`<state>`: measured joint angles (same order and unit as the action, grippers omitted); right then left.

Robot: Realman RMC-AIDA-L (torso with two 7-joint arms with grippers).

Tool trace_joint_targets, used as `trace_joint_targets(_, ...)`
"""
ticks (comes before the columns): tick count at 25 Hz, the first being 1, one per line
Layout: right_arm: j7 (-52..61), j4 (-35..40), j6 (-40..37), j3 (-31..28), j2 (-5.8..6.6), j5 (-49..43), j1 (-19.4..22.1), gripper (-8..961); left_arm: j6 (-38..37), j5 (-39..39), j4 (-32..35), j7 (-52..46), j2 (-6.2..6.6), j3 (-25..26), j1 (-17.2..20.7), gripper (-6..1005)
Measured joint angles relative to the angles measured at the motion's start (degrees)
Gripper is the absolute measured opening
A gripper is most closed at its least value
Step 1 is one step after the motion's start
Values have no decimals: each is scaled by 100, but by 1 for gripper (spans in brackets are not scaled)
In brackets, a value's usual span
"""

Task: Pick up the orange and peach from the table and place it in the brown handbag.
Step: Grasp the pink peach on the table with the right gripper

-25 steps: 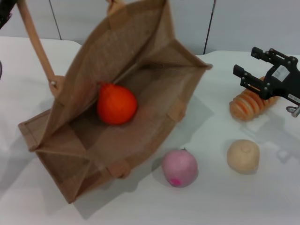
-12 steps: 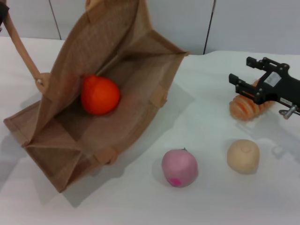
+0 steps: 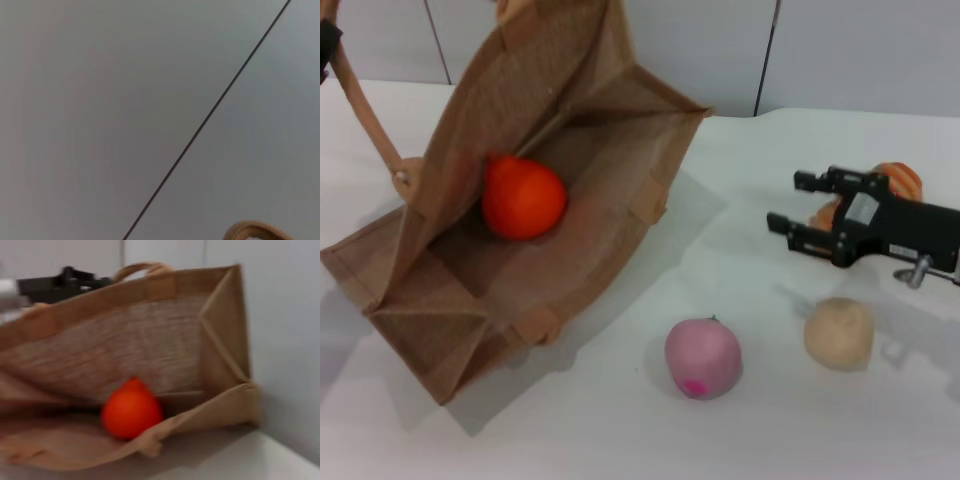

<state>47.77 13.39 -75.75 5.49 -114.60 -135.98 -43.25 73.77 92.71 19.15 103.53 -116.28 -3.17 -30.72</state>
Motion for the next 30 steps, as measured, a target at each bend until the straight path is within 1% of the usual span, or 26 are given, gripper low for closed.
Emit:
trace_joint_targets(4,633,223,-349,657,43,1,-47,664,-53,-46,1,8,0,-20,-32,113)
trace_joint_targets(8,958,298,-381,1128,61,1,-86,664,-178,-176,-67,58,9,-24,-105,114)
trace_joint_targets(18,1710,323,-550,2570,53,-69,-355,663,-389,-295,-127,172,10,-26,-194,113)
trace_joint_targets(21,1790,323,-588,2787,22,-78,-429,663,-399,-297,-129,181,10,-26,-200,114)
trace_joint_targets(30,2057,306,-591,3057,-14,-196,-641,663,-418,-404,-142,197,7,-34,-281,113)
